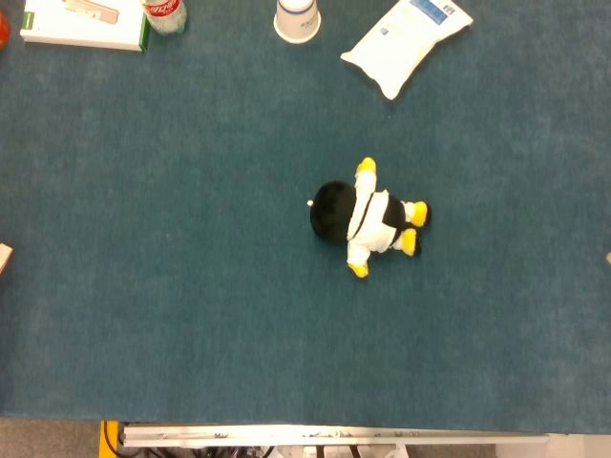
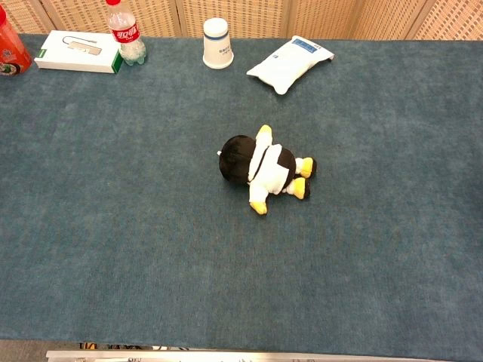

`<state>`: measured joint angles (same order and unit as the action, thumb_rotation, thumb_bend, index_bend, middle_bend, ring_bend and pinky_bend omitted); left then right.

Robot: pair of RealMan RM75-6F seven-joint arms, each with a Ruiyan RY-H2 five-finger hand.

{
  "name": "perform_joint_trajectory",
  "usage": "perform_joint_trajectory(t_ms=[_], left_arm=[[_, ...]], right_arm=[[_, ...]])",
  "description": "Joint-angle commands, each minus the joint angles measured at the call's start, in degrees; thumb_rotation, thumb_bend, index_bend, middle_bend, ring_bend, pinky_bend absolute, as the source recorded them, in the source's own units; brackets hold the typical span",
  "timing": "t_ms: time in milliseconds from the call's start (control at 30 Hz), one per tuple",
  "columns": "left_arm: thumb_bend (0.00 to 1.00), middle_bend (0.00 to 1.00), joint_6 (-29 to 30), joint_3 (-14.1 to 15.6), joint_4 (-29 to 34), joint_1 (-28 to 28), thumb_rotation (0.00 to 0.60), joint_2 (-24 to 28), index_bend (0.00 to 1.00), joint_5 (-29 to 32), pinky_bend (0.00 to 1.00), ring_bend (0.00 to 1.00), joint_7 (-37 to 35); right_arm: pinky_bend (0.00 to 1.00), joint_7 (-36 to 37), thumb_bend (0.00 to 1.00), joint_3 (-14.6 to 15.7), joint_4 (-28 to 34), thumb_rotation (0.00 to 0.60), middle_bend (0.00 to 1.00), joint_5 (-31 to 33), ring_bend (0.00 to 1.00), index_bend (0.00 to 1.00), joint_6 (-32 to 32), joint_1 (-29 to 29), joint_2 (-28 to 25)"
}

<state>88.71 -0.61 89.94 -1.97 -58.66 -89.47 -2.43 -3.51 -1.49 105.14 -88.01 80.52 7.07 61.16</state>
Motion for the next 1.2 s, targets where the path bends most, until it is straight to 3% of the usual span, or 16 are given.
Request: perform_joint_trajectory(t_ms=[33, 433, 733, 900, 1000, 1033, 1133, 1200], left_arm=[[0.34, 0.24, -0.08, 0.08, 0.03, -0.01, 0.6, 0.03, 0.19, -0.05, 0.18, 0.19, 0.04], [0.34, 0.24, 0.47, 0.4, 0.47, 0.41, 0.6, 0.37, 0.19, -0.41, 0.18, 0.19, -0.28], [0.34, 0.24, 0.42, 0.41, 0.75, 0.45, 0.6, 0.63, 0.19, -0.34, 0.18, 0.19, -0.61], [0.34, 0.24, 0.17, 0.58, 1.1, 0.34, 0.6, 0.71, 0.19, -0.58, 0.18, 0.19, -0.26], [0.34, 0.24, 0.24, 0.63, 1.27, 0.41, 0.6, 0.76, 0.19, -0.62, 0.18, 0.19, -0.18], [0.34, 0.24, 0.31, 0.62, 1.26, 0.46, 0.6, 0.75, 0.19, -0.57, 0.18, 0.19, -0.18], [0.34, 0.24, 0.33, 0.67, 1.22, 0.6, 0.6, 0.78, 0.19, -0.41, 0.18, 0.19, -0.15], [0.34, 0.24, 0.4, 0.73, 1.25, 0.68, 0.6, 0.84, 0.19, -0.45, 0.18, 0.19, -0.17]], right_arm=[[0.2, 0.1, 0.07, 0.06, 0.04, 0.6, 0.17, -0.08, 0.11, 0.15, -0.06, 0.01, -0.03], [0.2, 0.88, 0.07, 0.43, 1.52, 0.6, 0.17, -1.59, 0.11, 0.15, -1.48, 1.03, -1.8], [0.19, -1.88, 0.08, 0.68, 4.46, 0.6, 0.14, -3.09, 0.08, 0.1, -7.81, 5.02, -5.38], [0.09, -4.78, 0.33, 0.79, 8.13, 0.6, 0.05, -2.88, 0.0, 0.0, -16.58, 10.07, -8.06], [0.01, -5.62, 0.41, 0.32, 10.14, 0.589, 0.01, -1.17, 0.0, 0.0, -22.32, 13.51, -8.93], [0.0, -5.71, 0.39, 0.01, 10.58, 0.573, 0.0, -0.52, 0.0, 0.0, -23.63, 14.45, -8.81], [0.0, -6.94, 0.05, -1.06, 11.2, 0.527, 0.0, 1.48, 0.0, 0.0, -26.67, 17.02, -7.22], [0.0, -8.24, 0.0, -1.77, 11.43, 0.492, 0.0, 3.2, 0.0, 0.0, -27.91, 18.38, -5.4]])
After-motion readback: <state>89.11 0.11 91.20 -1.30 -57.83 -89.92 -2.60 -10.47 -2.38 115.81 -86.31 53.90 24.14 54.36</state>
